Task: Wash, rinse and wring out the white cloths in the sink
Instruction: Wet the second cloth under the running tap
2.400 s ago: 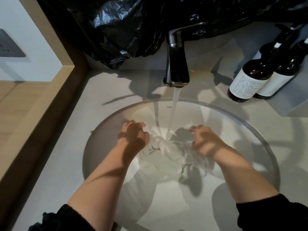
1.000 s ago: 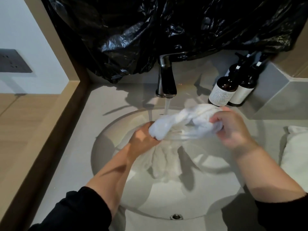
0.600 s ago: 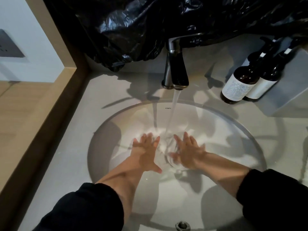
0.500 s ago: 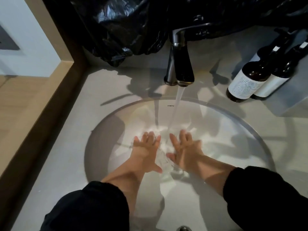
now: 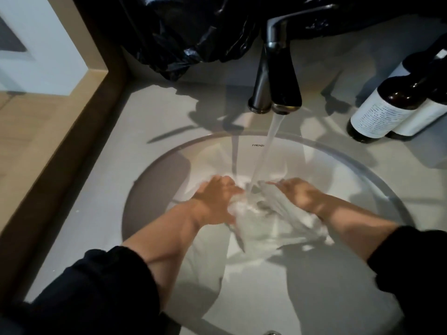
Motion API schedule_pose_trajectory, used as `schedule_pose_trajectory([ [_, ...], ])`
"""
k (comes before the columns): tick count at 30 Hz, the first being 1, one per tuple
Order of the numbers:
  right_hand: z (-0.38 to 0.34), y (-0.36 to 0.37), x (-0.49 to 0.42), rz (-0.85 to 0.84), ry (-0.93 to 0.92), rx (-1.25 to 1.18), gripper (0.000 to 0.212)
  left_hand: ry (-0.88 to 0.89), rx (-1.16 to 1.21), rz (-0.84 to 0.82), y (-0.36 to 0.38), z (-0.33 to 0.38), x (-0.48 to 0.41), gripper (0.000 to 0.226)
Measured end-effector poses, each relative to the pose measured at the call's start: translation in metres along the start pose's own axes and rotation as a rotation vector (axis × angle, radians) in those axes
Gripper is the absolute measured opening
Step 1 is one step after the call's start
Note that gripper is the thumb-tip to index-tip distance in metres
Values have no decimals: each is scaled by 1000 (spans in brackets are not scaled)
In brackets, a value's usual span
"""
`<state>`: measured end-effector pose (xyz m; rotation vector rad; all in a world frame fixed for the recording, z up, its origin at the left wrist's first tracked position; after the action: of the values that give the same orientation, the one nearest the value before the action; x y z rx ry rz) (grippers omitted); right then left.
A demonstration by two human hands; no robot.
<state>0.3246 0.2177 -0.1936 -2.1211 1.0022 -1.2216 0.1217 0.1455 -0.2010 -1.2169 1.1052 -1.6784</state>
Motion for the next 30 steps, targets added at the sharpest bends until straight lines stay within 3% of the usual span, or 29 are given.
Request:
schedule_pose_trajectory([
  [2,-9,-10,19,206,2,-285,43,-62,-157,4,-7,-8,6,91],
  [3,-16,-9,29,295,-80,-243,41,-101,-184,12,-8,-11,8,91],
  [4,-25,-3,36,340,-198,-46,45,-126,-187,17,-6,-13,11,90],
  [6,-34,28,44,174,-329,433,63,-150,-186,17,1,-11,15,92],
  [7,-34,42,42,102,-271,546,75,-152,-194,14,7,-9,16,96],
  [9,-28,63,35,119,-174,634,85,-143,-218,11,16,-4,18,101],
  [12,-22,78,12,204,-283,752,94,-128,-206,5,21,-2,15,100],
  [16,-25,69,-9,173,-387,757,84,-183,11,-40,20,0,8,85],
  [18,-29,60,-11,139,-398,702,77,-252,116,-78,18,2,7,76],
  [21,-37,42,-10,118,-300,344,68,-346,147,-87,6,0,6,58],
  [24,-33,11,-2,164,-121,-31,56,-419,156,33,-14,-9,5,41],
  [26,-24,-15,10,92,-80,-353,46,-431,74,116,-25,-15,8,34],
  [28,-16,-43,28,-70,-87,-390,52,-363,86,138,-29,-18,11,35],
  [30,-16,-59,39,-174,-27,-335,48,-256,112,25,-25,-6,13,54],
])
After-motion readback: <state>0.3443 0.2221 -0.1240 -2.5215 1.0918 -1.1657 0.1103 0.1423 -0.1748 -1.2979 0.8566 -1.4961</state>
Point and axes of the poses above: each hand's wrist, its own x-axis away from the middle knuckle, its own y-axis out of the palm, z = x × y, the point moved 2 cm from there along -x, towards the middle knuckle, and after that the axes turned 5 degrees about -x, right-handed, at the moved point
